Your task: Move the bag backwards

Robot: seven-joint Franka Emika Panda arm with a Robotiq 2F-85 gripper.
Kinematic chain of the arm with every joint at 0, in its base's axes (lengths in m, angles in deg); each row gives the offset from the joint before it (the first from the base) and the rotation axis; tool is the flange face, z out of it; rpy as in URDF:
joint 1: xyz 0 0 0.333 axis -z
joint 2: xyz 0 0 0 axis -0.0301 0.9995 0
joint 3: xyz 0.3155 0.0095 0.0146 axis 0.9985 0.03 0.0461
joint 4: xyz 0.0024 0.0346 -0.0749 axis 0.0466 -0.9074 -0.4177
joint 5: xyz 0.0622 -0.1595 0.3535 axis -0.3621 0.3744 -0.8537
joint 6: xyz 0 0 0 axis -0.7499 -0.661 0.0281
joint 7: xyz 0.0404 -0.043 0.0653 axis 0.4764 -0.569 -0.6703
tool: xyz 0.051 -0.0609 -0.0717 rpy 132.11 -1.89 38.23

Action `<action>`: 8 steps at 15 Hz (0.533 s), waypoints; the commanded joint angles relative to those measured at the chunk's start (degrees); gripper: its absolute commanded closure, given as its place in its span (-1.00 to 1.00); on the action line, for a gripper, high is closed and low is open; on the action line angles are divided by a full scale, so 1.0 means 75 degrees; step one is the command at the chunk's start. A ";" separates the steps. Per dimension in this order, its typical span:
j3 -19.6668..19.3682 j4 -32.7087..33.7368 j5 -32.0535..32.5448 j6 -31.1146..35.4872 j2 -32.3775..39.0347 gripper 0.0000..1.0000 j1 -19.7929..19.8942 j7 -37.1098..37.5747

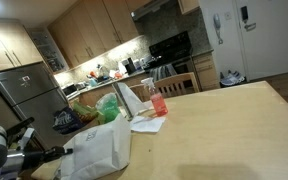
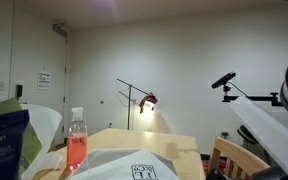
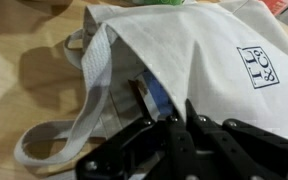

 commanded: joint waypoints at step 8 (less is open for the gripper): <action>-0.0128 -0.0280 -0.0186 0.0347 -0.0726 0.98 0.0044 0.0092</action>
